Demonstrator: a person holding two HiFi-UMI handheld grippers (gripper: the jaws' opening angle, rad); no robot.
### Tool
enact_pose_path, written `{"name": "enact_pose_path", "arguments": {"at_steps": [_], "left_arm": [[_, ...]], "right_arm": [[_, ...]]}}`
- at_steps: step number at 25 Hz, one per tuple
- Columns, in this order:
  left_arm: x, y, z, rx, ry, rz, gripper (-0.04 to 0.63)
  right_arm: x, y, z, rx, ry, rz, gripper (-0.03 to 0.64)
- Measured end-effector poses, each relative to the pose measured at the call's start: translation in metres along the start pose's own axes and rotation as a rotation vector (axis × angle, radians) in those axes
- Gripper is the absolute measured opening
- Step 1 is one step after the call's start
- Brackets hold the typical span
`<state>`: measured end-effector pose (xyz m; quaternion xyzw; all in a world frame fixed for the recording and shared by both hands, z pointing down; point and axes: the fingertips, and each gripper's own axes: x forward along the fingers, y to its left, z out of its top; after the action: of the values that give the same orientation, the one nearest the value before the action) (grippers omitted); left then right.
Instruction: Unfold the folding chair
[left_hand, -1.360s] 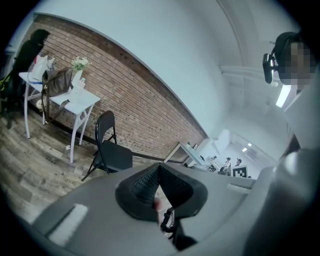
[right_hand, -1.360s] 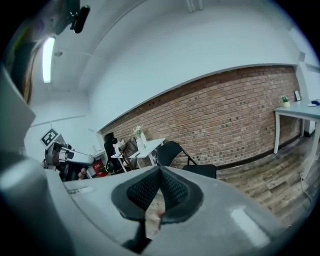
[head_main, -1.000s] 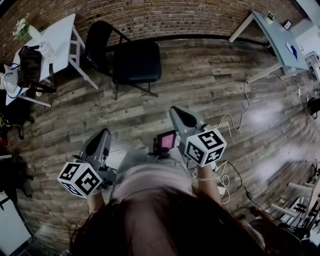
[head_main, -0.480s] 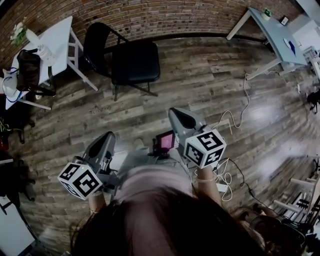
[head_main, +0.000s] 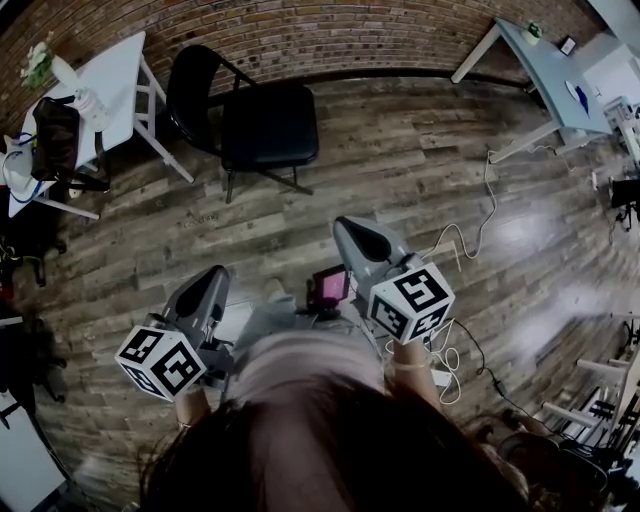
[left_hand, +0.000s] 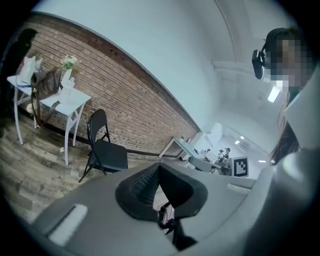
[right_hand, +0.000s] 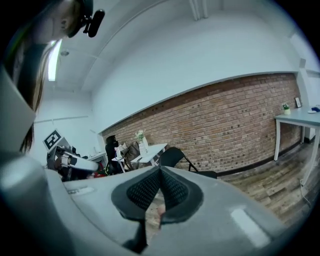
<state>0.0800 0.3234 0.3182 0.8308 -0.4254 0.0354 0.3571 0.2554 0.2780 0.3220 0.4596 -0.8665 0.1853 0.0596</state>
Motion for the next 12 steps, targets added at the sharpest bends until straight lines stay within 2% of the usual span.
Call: {"name": "enact_pose_path", "arguments": {"at_steps": [12], "left_arm": [[0.0008,-0.0043,-0.0097,-0.029,0.056,-0.041,-0.003]], "right_arm": [[0.0071,-0.0055,-0.0071,0.005,0.036,-0.03,0.0]]}}
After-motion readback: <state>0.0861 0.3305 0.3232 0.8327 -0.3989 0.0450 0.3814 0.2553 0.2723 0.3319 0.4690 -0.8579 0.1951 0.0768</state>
